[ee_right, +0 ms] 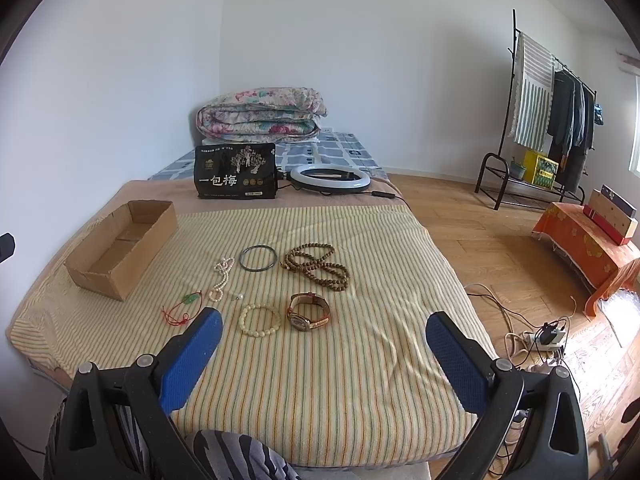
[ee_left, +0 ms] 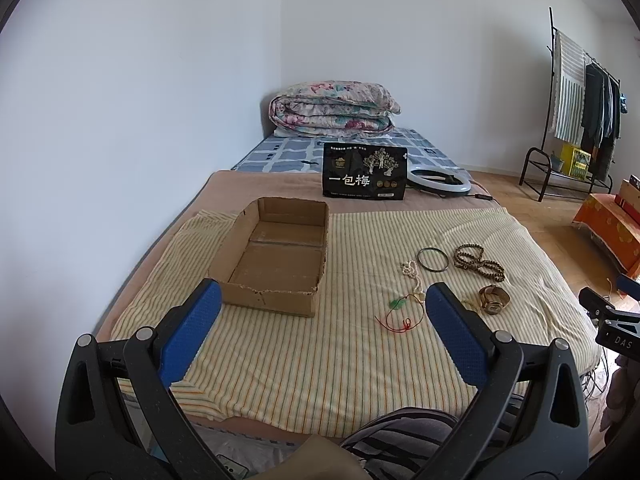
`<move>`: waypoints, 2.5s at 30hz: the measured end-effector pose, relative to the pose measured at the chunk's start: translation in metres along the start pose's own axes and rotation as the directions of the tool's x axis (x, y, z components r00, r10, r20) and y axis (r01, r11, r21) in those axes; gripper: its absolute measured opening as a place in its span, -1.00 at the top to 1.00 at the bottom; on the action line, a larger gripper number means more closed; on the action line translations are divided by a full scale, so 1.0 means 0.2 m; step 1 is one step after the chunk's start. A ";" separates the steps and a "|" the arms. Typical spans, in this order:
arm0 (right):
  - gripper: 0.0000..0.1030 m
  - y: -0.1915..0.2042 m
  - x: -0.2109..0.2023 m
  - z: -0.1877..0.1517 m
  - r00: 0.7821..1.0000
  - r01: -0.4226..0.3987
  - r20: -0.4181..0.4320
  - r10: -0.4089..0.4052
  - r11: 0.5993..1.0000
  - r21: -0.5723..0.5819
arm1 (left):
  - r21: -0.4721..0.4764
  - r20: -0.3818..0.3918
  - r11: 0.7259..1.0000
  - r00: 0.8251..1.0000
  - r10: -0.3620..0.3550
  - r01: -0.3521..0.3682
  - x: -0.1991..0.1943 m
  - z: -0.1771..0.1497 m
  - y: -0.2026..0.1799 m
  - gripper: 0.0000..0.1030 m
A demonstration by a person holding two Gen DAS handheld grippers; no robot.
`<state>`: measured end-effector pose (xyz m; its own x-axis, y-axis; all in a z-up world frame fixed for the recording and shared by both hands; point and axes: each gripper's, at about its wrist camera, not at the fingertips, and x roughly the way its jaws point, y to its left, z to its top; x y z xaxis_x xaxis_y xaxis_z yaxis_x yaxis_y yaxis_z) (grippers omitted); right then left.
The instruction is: Organize jewelry
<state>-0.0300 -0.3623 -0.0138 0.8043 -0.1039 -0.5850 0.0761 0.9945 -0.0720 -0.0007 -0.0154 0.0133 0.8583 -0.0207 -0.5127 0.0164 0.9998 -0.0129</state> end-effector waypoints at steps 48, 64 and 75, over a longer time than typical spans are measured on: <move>-0.75 -0.25 0.44 0.04 0.987 0.036 -0.155 -0.030 0.999 0.039 | 0.053 -0.219 0.982 0.962 -0.165 0.181 0.63 0.11 -0.22 -0.79; -0.56 -0.24 0.72 0.03 0.968 -0.031 -0.249 0.039 0.999 0.035 | 0.051 -0.373 0.950 0.888 -0.269 0.309 1.01 0.08 -0.44 -0.37; -0.45 -0.21 0.95 0.02 0.943 -0.081 -0.322 0.087 0.996 0.031 | 0.023 -0.491 0.946 0.828 -0.271 0.323 1.39 -0.01 -0.59 -0.22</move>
<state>0.1223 -0.4241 -0.1183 0.5754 -0.0161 -0.8177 0.0292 0.9996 0.0009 0.2355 -0.1394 -0.1288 0.4541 -0.2896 -0.8426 0.3048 0.9391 -0.1585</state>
